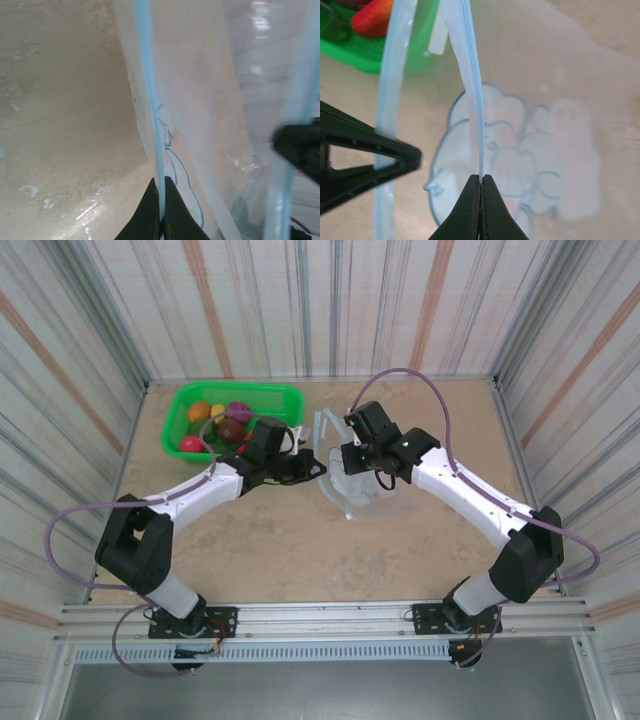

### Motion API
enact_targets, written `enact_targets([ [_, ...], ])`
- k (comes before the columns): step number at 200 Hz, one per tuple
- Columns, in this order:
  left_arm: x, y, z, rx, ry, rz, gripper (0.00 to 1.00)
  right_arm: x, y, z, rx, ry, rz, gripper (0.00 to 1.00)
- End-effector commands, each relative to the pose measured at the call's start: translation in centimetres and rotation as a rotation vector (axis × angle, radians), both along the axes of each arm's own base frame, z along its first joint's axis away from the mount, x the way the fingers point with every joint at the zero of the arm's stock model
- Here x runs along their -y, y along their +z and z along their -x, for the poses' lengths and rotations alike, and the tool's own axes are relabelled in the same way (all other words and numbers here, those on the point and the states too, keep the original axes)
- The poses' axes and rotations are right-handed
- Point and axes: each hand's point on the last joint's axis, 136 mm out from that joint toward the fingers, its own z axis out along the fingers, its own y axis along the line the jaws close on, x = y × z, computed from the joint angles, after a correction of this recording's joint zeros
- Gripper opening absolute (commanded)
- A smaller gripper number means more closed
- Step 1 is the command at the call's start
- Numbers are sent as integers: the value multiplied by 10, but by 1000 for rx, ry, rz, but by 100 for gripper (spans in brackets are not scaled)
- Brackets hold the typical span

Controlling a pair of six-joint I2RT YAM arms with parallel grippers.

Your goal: Place the food in the zip-top bag and seal the zipper

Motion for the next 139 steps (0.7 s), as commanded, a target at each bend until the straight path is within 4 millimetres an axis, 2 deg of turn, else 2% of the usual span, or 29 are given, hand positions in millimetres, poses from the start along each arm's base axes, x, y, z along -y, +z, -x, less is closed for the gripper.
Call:
enact_targets([
  [1,-15,0,5,7,15,-60,0,37,10,-7,49,-95,225,0],
  [40,-19,3,2,5,19,-101,1,44,31,-11,134,-108,419,0],
  [54,-21,5,1,9,28,-103,13,44,38,-13,146,-114,414,0],
  [79,-24,22,-2,37,24,-75,43,41,50,-15,157,-104,401,0],
  [91,-28,36,-6,72,20,-58,50,41,55,-17,165,-103,406,0],
  [115,-48,57,-15,134,46,-68,53,36,59,-18,163,-84,374,0],
  [139,-40,74,-13,138,-11,-31,48,28,61,-18,157,-66,342,0],
])
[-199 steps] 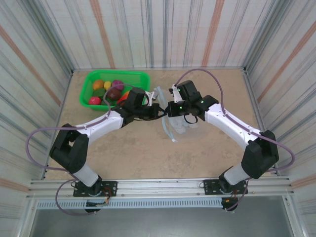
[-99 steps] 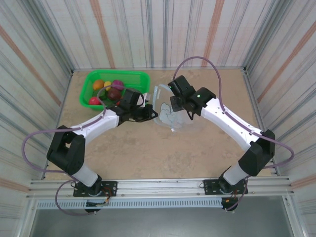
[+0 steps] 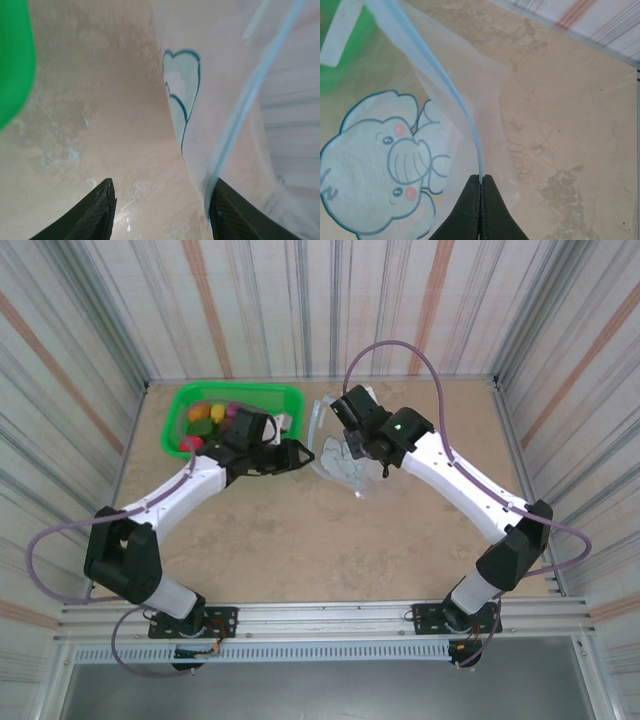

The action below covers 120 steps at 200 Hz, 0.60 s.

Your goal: Place the food in the zip-top bag and seal the zipper

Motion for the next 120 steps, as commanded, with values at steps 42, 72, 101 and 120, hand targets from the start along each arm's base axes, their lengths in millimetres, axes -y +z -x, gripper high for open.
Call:
enact_targets([
  [42,27,69,24,98,-151,32,26,-13,5,1,-31,41,-49,0],
  [72,40,90,34,97,-160,69,7,-22,4,4,-53,51,-111,0],
  [101,50,103,41,88,-146,92,1,-29,0,6,-71,55,-150,0],
  [120,54,92,38,37,-81,86,0,-33,1,9,-76,55,-182,0],
])
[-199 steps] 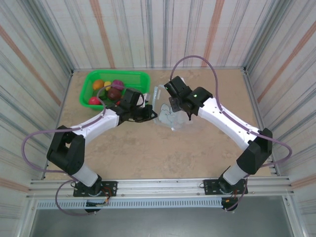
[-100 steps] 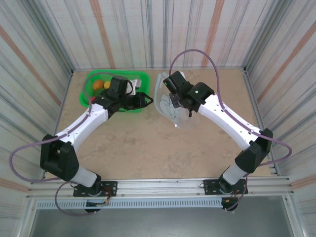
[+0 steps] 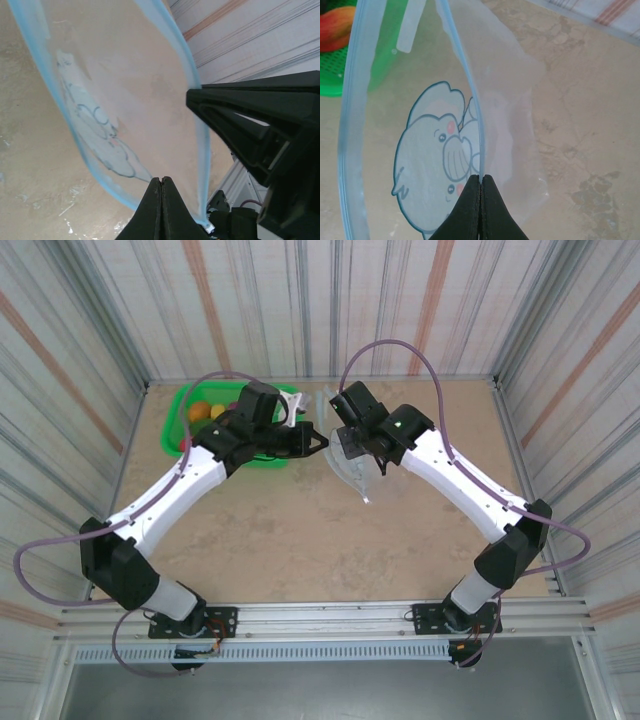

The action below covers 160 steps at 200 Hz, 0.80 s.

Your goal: Place the food in the zip-top bag and seal the zipper

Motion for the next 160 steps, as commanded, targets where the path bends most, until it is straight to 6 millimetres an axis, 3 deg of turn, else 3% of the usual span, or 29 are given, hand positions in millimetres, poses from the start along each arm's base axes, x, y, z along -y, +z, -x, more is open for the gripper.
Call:
enact_targets([
  [1,0,9,3,-45,76,16,0,-10,3,2,-14,-5,-71,0],
  [33,23,-29,-7,-223,112,18,0,-20,7,6,-19,-9,-167,0],
  [92,48,-65,-27,-307,152,49,0,-36,16,17,-23,-8,-318,0],
  [100,51,-70,-28,-314,149,54,4,-37,16,18,-26,-6,-333,0],
  [120,52,-76,-30,-310,146,52,23,-38,16,20,-24,-7,-340,0],
  [141,43,-81,-31,-286,187,1,69,-36,16,21,-21,-12,-332,0],
  [149,37,-82,-32,-261,213,-29,96,-35,17,21,-18,-12,-328,0],
  [160,32,-84,-31,-240,229,-66,99,-33,19,21,-12,-13,-327,0],
])
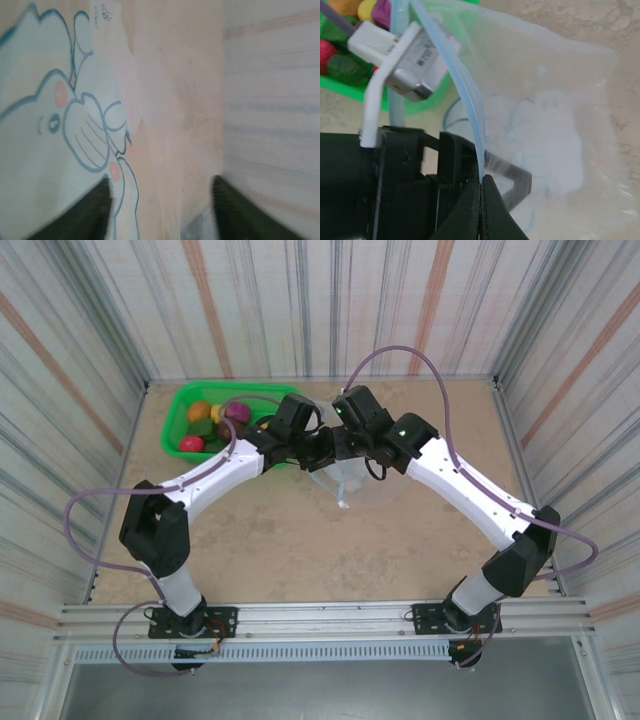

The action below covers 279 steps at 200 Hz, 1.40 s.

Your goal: Place the food in the zip-top bag and seal the zipper

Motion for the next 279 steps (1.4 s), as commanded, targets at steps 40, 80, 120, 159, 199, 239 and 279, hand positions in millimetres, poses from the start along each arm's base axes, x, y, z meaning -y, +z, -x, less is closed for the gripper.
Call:
enact_targets([
  [40,-19,-28,8,-10,18,-149,99,7,24,7,57,-8,-27,0],
  [80,-44,-32,11,8,34,-296,99,32,24,-1,86,-57,155,0],
  [120,-36,-33,13,-1,9,-281,99,30,30,-1,95,-44,172,0],
  [159,-38,-19,13,-12,-2,-284,99,29,27,-3,95,-42,202,0],
  [199,-15,38,22,127,-124,-133,99,24,8,-2,51,-3,153,0],
  [239,-16,66,35,190,-175,-86,99,33,-1,-9,31,-26,134,0],
  [279,-20,75,45,187,-227,29,99,49,-5,-18,20,-76,115,0],
])
